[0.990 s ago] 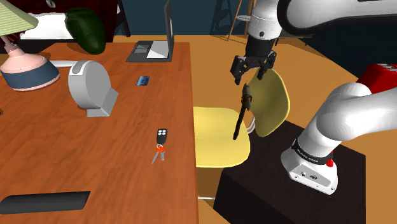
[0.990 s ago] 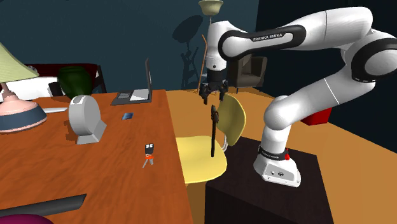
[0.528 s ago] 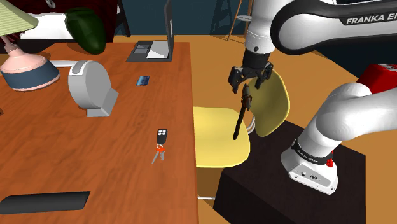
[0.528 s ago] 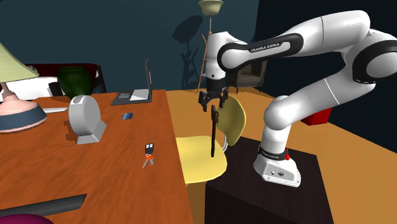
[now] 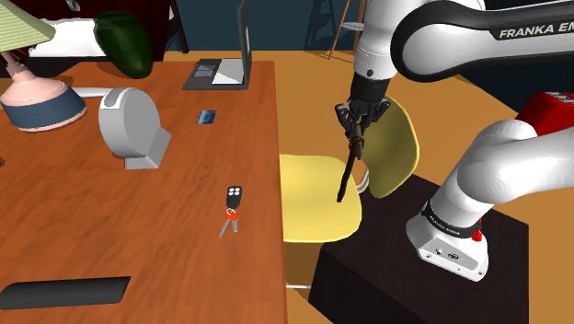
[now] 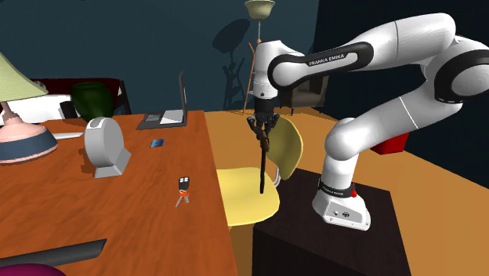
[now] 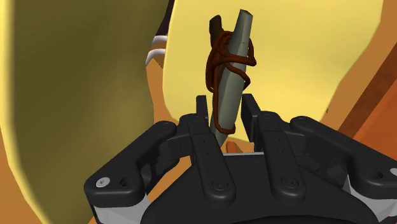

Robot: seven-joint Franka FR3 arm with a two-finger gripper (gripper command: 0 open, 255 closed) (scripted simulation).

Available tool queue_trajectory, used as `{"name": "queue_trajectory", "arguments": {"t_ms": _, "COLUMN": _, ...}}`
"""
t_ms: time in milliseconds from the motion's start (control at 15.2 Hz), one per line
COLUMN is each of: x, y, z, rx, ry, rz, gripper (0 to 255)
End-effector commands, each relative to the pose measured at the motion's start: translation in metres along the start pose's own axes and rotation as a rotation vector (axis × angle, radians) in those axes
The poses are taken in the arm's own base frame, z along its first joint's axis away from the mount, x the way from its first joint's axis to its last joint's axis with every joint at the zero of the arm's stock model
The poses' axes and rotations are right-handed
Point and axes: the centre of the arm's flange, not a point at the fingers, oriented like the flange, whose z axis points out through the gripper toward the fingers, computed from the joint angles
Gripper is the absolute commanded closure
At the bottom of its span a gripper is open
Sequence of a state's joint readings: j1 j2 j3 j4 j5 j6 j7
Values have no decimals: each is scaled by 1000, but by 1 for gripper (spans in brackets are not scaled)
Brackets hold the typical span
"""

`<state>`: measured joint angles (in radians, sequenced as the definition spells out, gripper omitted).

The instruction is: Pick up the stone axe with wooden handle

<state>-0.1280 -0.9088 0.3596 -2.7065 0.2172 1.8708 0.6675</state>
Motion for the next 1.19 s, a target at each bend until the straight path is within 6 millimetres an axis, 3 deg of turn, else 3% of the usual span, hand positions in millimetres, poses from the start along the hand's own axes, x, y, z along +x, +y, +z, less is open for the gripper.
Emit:
{"name": "queue_trajectory", "arguments": {"t_ms": 0, "x": 0, "y": 0, "z": 0, "rx": -1, "ry": -1, "rz": 0, "gripper": 255}}
{"name": "queue_trajectory", "arguments": {"t_ms": 198, "x": 0, "y": 0, "z": 1, "rx": -1, "ry": -1, "rz": 0, "gripper": 255}}
{"name": "queue_trajectory", "arguments": {"t_ms": 1122, "x": 7, "y": 2, "z": -73, "rx": -1, "ry": -1, "rz": 0, "gripper": 255}}
